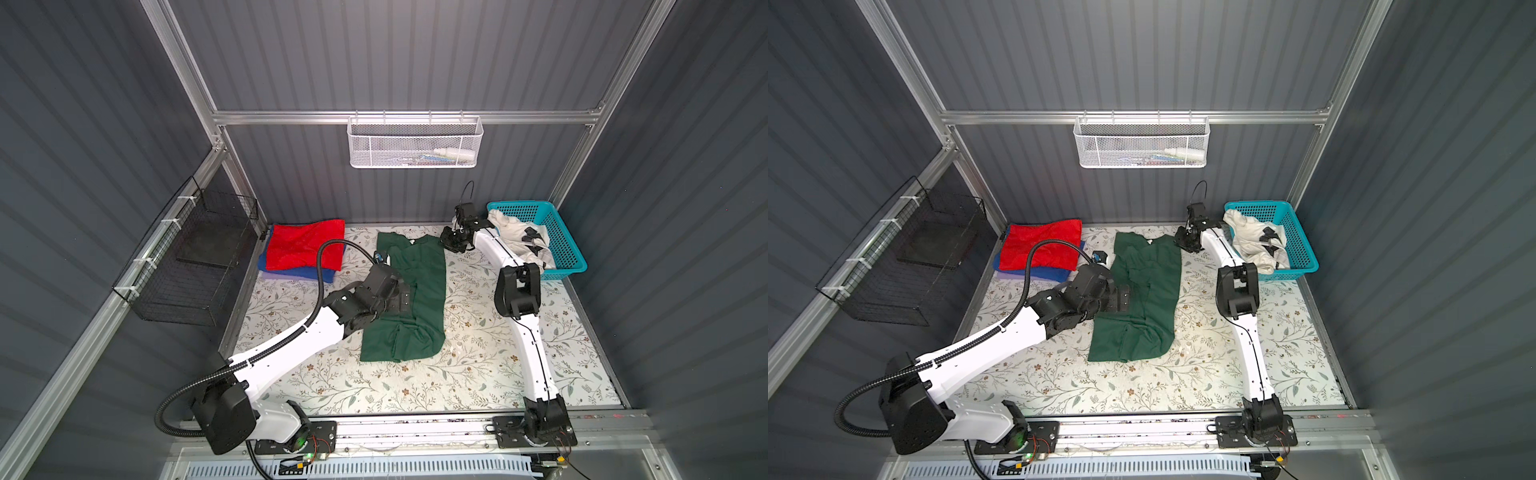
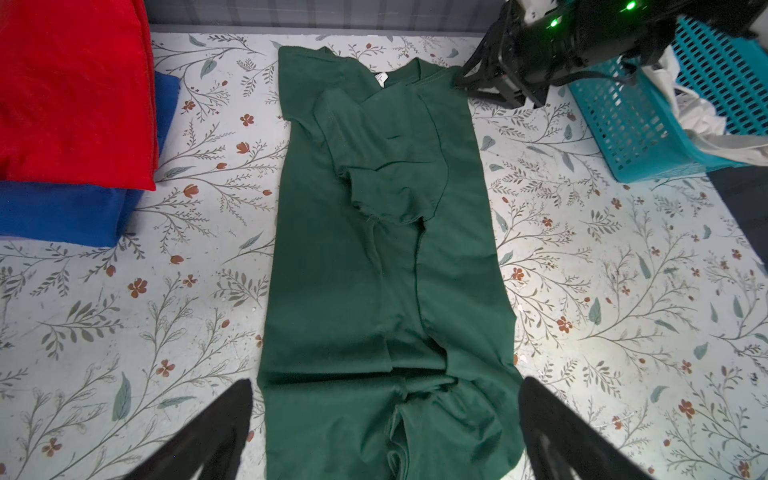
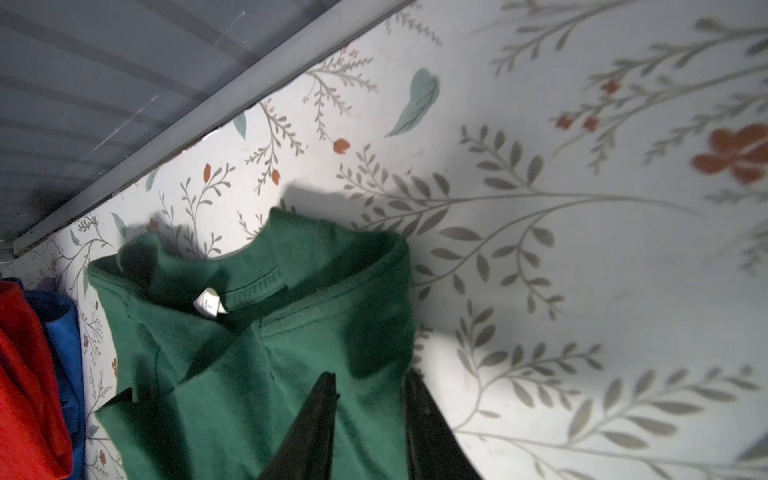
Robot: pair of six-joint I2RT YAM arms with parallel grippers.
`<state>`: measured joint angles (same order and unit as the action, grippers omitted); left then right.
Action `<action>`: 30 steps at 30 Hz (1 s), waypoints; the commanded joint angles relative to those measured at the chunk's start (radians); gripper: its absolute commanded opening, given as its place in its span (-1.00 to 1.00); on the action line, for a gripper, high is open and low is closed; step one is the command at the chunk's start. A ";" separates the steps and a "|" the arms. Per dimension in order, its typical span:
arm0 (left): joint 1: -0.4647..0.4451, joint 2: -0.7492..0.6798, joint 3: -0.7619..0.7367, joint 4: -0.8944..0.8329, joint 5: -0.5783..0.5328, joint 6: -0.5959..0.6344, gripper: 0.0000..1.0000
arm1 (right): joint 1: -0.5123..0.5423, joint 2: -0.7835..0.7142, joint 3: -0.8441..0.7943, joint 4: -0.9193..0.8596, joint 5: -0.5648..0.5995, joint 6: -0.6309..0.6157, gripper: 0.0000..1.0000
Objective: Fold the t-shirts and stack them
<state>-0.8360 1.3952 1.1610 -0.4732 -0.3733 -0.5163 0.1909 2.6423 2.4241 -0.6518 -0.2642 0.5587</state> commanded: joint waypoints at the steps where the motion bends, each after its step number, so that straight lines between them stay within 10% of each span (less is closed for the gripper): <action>1: 0.005 0.027 0.023 -0.067 -0.049 0.031 0.99 | -0.018 -0.047 -0.034 -0.002 -0.061 -0.017 0.26; 6: 0.006 0.012 -0.024 -0.075 -0.103 0.030 0.99 | -0.019 -0.262 -0.351 0.119 -0.010 -0.014 0.72; 18: 0.005 -0.166 -0.255 -0.051 -0.117 -0.030 0.99 | 0.108 -0.942 -1.298 0.228 0.182 0.118 0.59; 30: 0.009 -0.119 -0.338 0.059 0.102 -0.083 1.00 | 0.350 -0.971 -1.439 0.161 0.207 0.130 0.39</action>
<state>-0.8356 1.2575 0.8520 -0.4553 -0.3424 -0.5625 0.5438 1.6196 0.9466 -0.4889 -0.0864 0.6945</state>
